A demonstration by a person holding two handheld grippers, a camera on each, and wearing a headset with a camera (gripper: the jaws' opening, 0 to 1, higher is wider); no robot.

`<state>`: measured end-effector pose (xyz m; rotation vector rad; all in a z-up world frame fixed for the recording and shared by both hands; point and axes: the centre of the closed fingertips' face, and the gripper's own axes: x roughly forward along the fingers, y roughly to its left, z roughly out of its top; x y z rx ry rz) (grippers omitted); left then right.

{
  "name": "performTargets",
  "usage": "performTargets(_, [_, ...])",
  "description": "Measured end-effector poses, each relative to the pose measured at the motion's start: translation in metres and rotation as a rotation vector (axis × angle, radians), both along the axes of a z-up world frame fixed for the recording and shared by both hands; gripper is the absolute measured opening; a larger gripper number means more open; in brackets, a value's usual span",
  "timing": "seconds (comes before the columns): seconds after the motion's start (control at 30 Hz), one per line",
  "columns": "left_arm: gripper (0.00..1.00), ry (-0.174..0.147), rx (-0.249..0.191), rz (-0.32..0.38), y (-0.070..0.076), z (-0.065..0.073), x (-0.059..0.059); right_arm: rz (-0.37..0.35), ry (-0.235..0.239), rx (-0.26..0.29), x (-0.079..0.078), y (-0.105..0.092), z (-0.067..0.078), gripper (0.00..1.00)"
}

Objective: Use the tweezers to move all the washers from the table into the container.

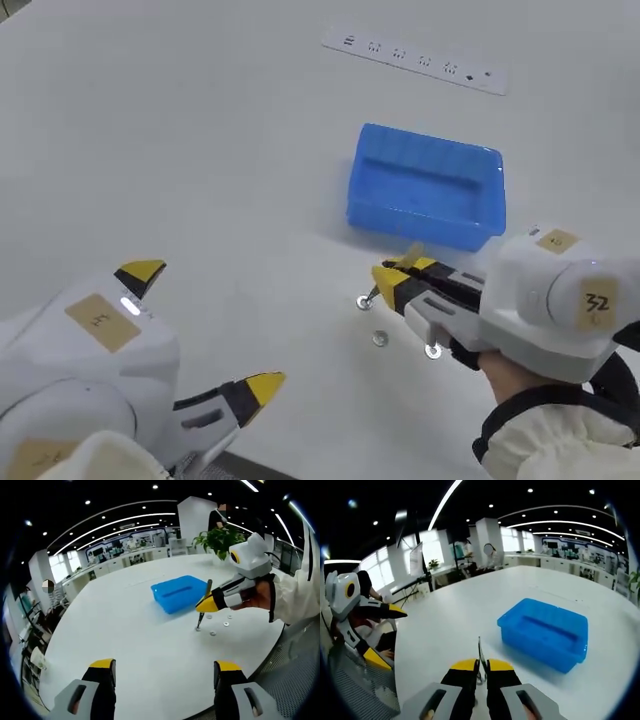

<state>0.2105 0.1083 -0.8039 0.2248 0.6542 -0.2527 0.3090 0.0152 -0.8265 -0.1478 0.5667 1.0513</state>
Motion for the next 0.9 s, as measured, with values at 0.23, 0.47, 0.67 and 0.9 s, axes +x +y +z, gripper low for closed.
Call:
performTargets(0.23, [0.84, -0.005, -0.001, -0.001, 0.0, 0.001, 0.001, 0.015, -0.021, -0.053, -0.005, -0.003, -0.003, 0.02])
performTargets(0.47, [0.85, 0.001, 0.016, -0.024, -0.002, -0.003, 0.001, -0.014, 0.014, -0.078, 0.002, -0.002, -0.002, 0.01])
performTargets(0.67, [0.89, -0.016, 0.01, -0.019, -0.001, 0.001, 0.002, 0.001, 0.052, -0.088, -0.005, 0.0, -0.001, 0.01])
performTargets(0.9, [0.91, -0.021, 0.007, -0.018, 0.0, 0.0, 0.002, 0.04, 0.023, -0.117, -0.012, 0.001, 0.013, 0.01])
